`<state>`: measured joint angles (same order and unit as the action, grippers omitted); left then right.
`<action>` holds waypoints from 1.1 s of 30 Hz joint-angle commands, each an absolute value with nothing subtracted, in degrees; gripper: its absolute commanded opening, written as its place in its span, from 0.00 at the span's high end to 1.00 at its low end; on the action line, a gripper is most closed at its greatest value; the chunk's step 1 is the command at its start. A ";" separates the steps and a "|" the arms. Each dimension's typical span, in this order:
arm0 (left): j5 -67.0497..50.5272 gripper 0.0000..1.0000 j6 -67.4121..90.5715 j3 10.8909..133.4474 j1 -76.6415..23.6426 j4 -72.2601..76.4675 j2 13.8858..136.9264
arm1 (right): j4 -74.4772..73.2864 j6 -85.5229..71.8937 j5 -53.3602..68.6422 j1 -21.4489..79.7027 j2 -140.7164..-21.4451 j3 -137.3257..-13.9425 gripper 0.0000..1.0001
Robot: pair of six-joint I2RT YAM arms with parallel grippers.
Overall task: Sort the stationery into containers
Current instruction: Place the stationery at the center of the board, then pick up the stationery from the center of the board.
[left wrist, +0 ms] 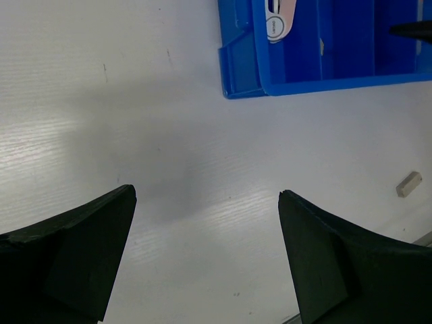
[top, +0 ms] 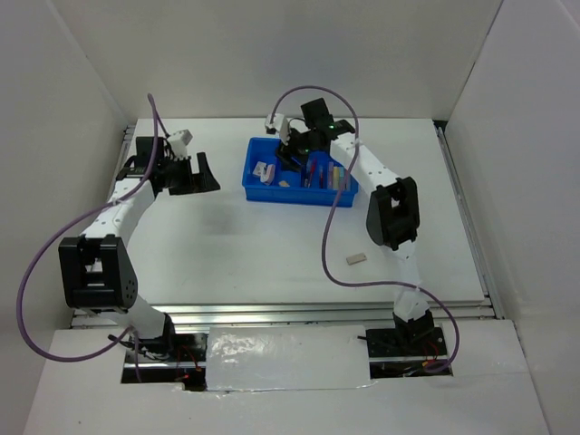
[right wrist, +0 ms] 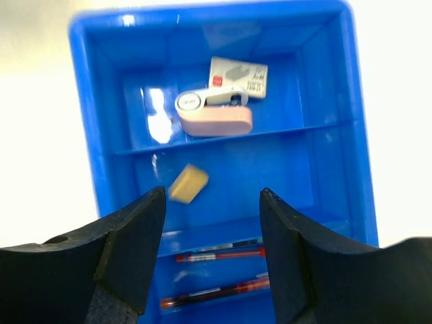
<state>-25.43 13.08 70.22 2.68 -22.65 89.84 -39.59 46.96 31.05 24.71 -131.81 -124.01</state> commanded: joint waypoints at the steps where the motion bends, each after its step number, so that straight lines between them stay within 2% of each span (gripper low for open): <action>1: -28.12 0.01 9.16 69.87 0.80 -20.04 85.79 | -34.11 36.07 33.75 23.91 -124.11 -125.67 0.36; 3: -28.82 0.01 7.13 70.13 -2.71 -19.43 85.17 | -29.30 21.81 34.80 21.37 -120.96 -125.68 0.36; 6: -31.54 0.09 0.73 74.34 -8.60 -22.05 87.44 | -27.07 3.69 35.59 15.66 -116.99 -124.20 0.34; 9: -31.91 0.14 -7.52 77.16 -17.20 -23.64 90.34 | -28.38 -5.42 34.20 9.77 -112.17 -117.99 0.32; 13: -29.27 0.12 -14.67 81.46 -32.38 -25.05 95.09 | -27.60 -7.03 28.40 4.05 -102.85 -104.35 0.31; 19: -27.69 0.11 -14.68 84.98 -46.55 -22.50 105.45 | -28.65 -6.24 23.92 -2.63 -86.69 -87.64 0.30; 24: -25.06 0.12 -10.47 86.92 -52.55 -18.21 113.45 | -29.35 -6.59 22.50 -5.62 -79.29 -79.91 0.29; 33: -13.28 0.09 -5.19 92.89 -57.04 -14.06 122.86 | -32.08 -6.15 24.96 -10.81 -74.18 -78.22 0.28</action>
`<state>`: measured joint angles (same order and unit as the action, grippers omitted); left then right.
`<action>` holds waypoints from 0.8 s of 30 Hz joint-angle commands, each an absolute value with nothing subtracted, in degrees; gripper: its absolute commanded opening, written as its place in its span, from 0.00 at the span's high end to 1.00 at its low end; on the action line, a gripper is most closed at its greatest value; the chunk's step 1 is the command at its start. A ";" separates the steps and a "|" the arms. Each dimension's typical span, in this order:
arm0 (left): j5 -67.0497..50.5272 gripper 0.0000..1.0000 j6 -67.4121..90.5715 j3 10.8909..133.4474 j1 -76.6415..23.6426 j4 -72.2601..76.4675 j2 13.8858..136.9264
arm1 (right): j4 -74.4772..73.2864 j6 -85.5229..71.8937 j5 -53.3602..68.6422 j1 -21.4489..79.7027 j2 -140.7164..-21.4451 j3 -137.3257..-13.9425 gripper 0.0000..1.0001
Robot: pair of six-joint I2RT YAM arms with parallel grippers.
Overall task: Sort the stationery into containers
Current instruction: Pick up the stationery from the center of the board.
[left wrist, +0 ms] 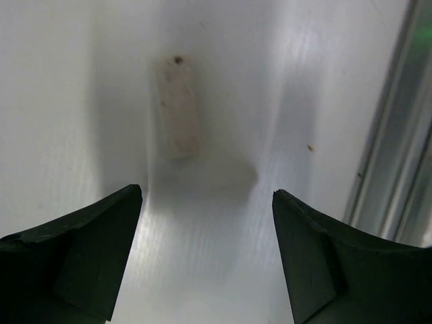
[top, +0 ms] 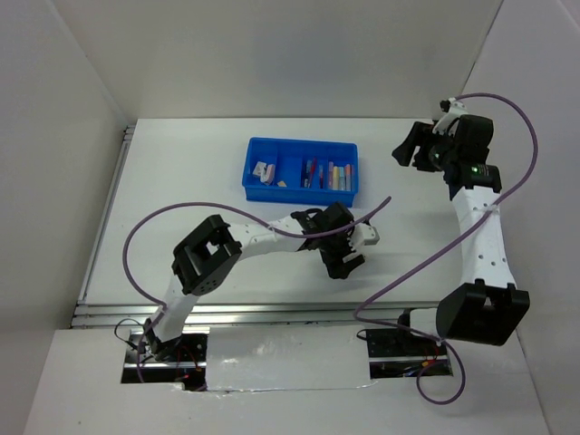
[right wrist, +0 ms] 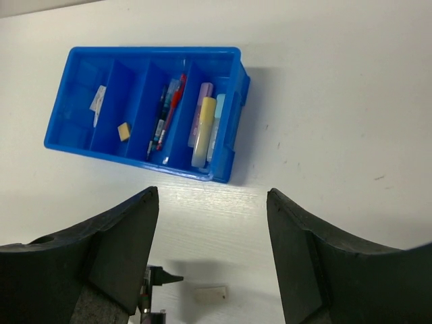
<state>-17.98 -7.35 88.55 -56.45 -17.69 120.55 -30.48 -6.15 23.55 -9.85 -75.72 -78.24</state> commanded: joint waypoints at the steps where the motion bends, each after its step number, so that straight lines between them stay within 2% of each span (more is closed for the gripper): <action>1: -12.75 0.09 -4.92 93.25 -57.22 -13.63 123.48 | -32.52 -5.80 25.40 -11.16 -74.35 -78.57 0.28; 8: -6.33 0.11 -2.73 95.97 -60.03 -11.16 128.31 | -33.57 -5.27 27.86 -13.62 -74.62 -81.82 0.28; 13: -5.36 0.17 -2.55 96.77 -61.70 -10.55 129.99 | -34.19 -4.40 28.91 -14.68 -73.39 -82.27 0.28; 16: -6.58 0.23 -2.11 97.03 -62.14 -10.19 130.78 | -34.01 -4.04 29.18 -15.03 -72.42 -81.30 0.28; 17: -7.03 0.31 -1.59 98.08 -62.05 -10.63 131.74 | -33.84 -4.13 29.09 -14.94 -72.16 -80.86 0.28; 19: -8.17 0.39 -1.14 98.96 -62.05 -13.00 132.62 | -34.01 -4.13 29.53 -15.03 -71.90 -80.60 0.29; 20: -8.70 0.48 -1.23 98.44 -61.96 -13.62 132.45 | -34.01 -4.22 29.62 -15.03 -71.81 -80.60 0.29; 22: -9.84 0.57 -0.97 96.95 -61.44 -14.06 131.23 | -34.01 -4.22 29.53 -14.94 -71.72 -80.51 0.29; 23: -10.10 0.68 -0.79 94.94 -60.74 -14.24 130.61 | -34.01 -4.13 29.53 -15.03 -71.72 -80.42 0.29; 24: -10.28 0.73 -0.44 94.14 -60.47 -14.50 130.08 | -33.93 -4.04 29.53 -15.03 -71.72 -80.25 0.29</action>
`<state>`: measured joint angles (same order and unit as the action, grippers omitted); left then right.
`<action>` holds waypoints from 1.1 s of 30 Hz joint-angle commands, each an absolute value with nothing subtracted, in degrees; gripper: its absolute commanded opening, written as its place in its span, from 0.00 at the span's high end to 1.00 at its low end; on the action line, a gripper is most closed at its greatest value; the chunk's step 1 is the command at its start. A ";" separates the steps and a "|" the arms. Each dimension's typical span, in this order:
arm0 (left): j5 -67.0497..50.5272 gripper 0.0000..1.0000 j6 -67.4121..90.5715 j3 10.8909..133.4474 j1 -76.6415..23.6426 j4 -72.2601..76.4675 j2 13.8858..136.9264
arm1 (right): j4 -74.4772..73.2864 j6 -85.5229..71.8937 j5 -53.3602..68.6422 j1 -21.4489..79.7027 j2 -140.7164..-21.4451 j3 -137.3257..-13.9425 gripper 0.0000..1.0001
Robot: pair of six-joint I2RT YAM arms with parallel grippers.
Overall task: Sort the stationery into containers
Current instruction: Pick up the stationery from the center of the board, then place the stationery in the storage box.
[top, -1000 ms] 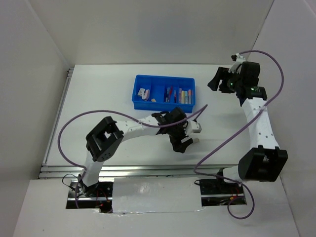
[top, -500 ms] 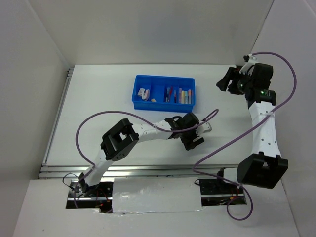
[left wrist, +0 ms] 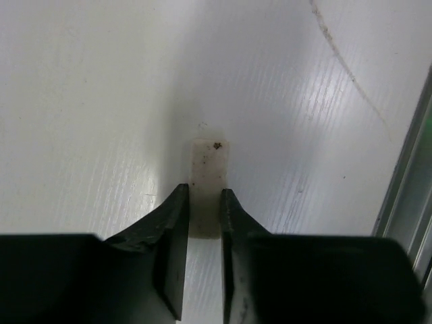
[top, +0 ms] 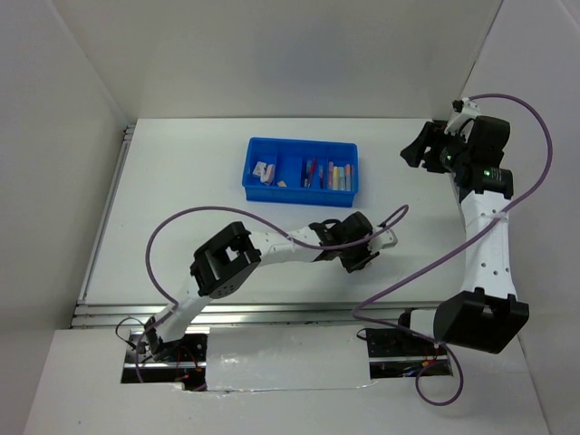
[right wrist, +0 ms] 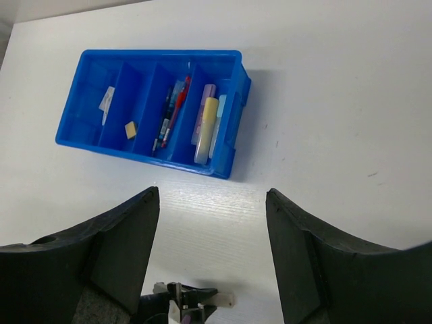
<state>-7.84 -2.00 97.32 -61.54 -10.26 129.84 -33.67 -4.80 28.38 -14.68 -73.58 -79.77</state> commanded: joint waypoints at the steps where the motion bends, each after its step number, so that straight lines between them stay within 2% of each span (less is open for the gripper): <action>1: -9.94 0.82 -0.44 93.00 -60.12 -15.02 128.95 | -33.75 -3.96 29.44 -15.12 -71.72 -79.90 0.29; 4: -8.88 0.93 -1.14 90.10 -58.45 -16.08 125.18 | -33.22 -3.96 29.79 -14.85 -71.72 -78.66 0.30; 8: -8.44 1.00 -2.20 87.80 -56.61 -15.73 117.53 | -32.70 -3.61 29.36 -14.15 -72.42 -76.65 0.30; 12: -10.28 1.00 1.73 89.82 -52.92 -17.31 108.31 | -32.08 -3.60 28.66 -13.45 -73.30 -75.06 0.30; 17: -7.31 1.00 5.62 96.67 -43.61 -22.23 104.24 | -32.25 -4.04 28.04 -12.66 -74.18 -73.57 0.31; 21: -2.73 1.00 10.54 106.05 -35.26 -26.71 107.65 | -32.17 -2.56 29.35 -9.68 -74.36 -71.64 0.33; 27: 4.30 1.00 15.47 113.28 -30.41 -30.58 116.26 | -32.08 6.84 30.76 -0.37 -76.02 -69.35 0.51; 33: 0.53 1.00 18.63 114.07 -27.69 -28.83 121.71 | -31.21 9.40 30.32 5.09 -82.42 -71.19 0.60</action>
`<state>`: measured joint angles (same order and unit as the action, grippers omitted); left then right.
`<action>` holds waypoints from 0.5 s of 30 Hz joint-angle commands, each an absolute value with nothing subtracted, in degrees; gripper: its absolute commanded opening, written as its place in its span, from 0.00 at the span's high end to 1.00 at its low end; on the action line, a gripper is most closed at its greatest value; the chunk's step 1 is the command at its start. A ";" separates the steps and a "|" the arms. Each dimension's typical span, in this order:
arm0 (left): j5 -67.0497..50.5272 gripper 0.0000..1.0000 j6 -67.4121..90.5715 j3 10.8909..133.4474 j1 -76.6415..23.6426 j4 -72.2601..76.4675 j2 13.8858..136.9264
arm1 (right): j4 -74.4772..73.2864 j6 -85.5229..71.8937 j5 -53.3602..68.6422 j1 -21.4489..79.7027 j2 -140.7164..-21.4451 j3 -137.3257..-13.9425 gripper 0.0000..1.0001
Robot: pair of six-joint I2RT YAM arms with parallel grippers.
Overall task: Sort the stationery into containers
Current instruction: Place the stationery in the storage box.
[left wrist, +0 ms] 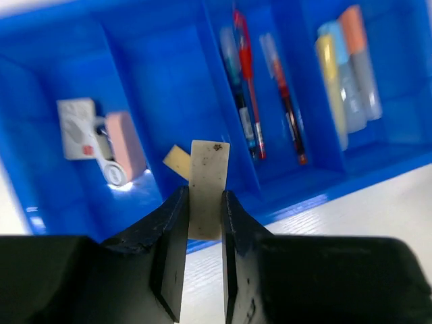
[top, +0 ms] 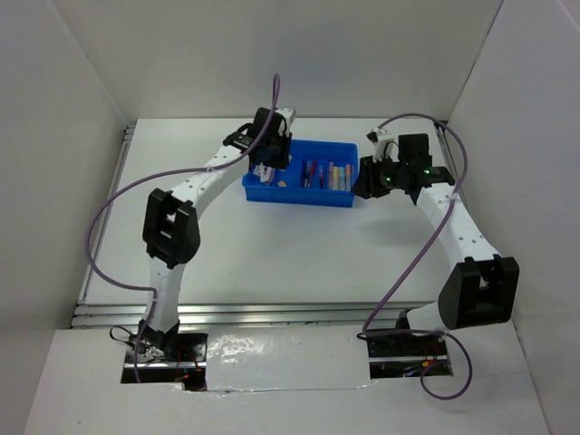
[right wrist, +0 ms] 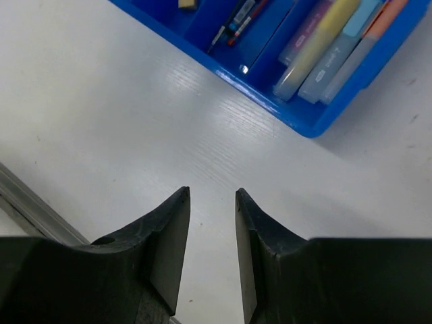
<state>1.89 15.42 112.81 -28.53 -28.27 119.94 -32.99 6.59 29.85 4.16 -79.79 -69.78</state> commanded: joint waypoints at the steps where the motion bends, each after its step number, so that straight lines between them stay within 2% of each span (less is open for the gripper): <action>1: -0.78 1.00 19.68 114.95 -27.42 -28.83 122.60 | -30.94 9.14 30.24 5.88 -83.40 -71.63 0.60; 7: -1.84 1.00 21.97 121.20 -26.81 -28.74 128.93 | -30.94 8.87 31.03 7.12 -92.80 -76.81 0.63; 15: -2.55 0.82 22.59 122.70 -26.98 -27.69 133.59 | -35.07 15.02 30.59 11.16 -100.19 -81.65 0.65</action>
<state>-1.45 21.41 120.97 -26.72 -29.39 131.83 -33.36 11.33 30.04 9.52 -99.35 -78.72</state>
